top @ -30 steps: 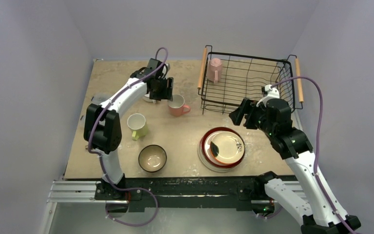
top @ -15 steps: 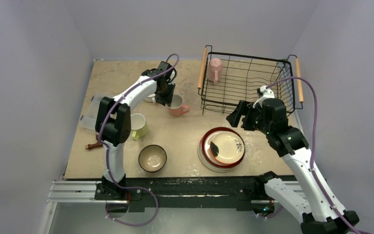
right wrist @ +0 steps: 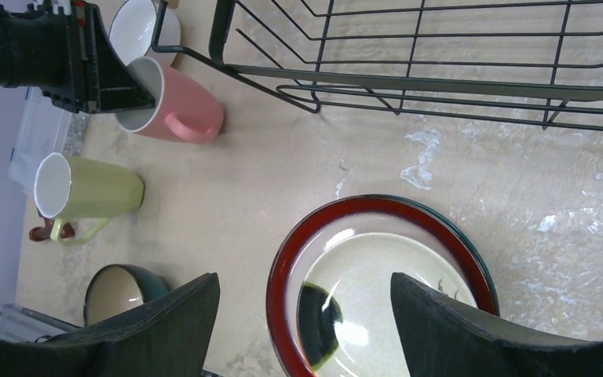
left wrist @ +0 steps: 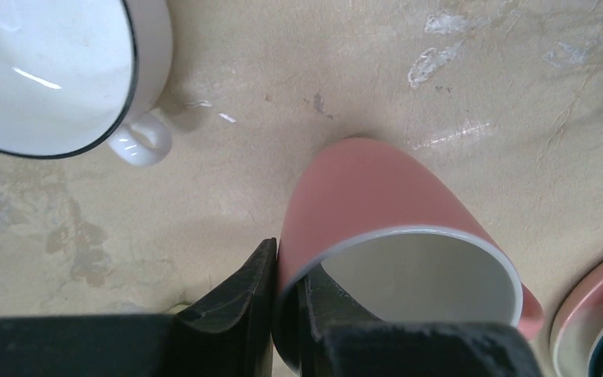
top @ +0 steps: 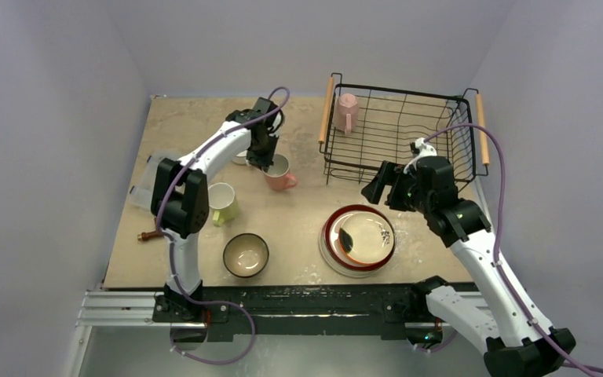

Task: Load the mixed dishes into the dish rack
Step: Pick up the cup at the center of the board.

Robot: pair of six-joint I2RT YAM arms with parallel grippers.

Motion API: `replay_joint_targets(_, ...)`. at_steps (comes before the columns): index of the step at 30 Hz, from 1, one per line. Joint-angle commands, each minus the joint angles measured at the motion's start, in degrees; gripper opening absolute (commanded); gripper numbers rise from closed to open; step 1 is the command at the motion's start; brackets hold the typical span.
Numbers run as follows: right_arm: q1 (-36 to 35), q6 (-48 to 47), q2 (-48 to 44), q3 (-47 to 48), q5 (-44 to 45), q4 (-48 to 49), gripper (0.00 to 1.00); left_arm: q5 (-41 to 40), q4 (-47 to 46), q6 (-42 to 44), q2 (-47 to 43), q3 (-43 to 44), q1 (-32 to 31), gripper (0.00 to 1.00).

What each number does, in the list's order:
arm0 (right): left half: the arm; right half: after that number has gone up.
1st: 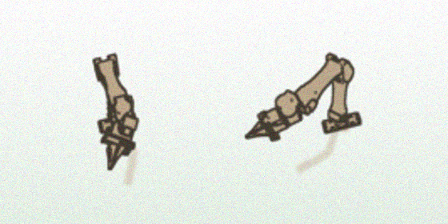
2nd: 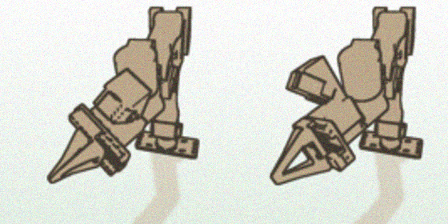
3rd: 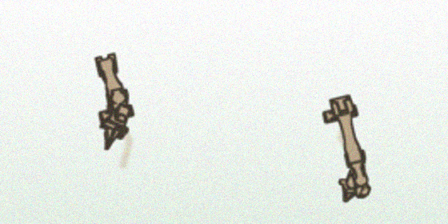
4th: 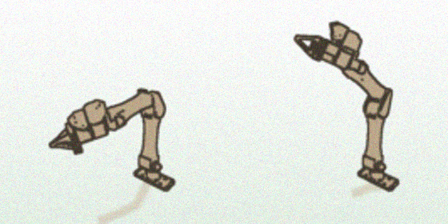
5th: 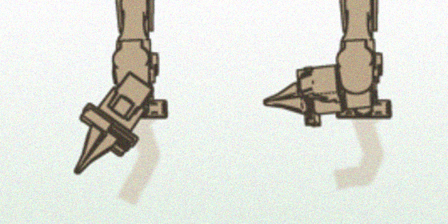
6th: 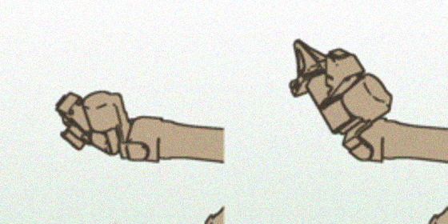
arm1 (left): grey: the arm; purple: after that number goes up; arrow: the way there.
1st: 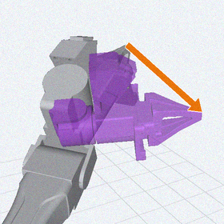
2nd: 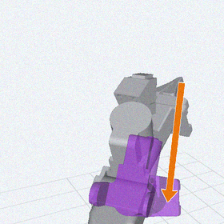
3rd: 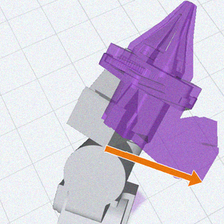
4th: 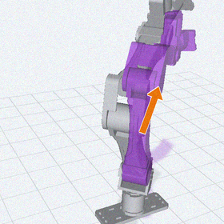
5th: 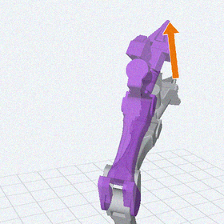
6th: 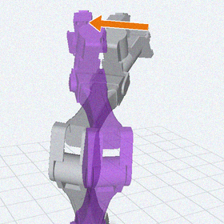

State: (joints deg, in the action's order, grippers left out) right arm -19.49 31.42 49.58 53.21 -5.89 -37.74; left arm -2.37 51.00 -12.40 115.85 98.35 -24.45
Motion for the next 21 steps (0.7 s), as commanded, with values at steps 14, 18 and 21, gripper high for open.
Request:
replay_joint_targets(14, -0.06, 1.64, -1.26, -4.53, -9.76, 11.06, 0.76, -8.99, -10.71, -2.14, -36.19, -10.92, 0.06, 0.00)
replay_joint_targets(18, -0.09, 4.78, -1.11, -6.72, -14.44, 16.30, 0.75, -5.29, -22.51, -1.28, -45.65, -20.45, 0.03, 0.00)
replay_joint_targets(21, -0.20, 8.81, -0.98, -9.07, -17.86, 20.84, 0.74, -0.11, -31.38, -0.42, -50.83, -26.56, 0.01, 0.00)
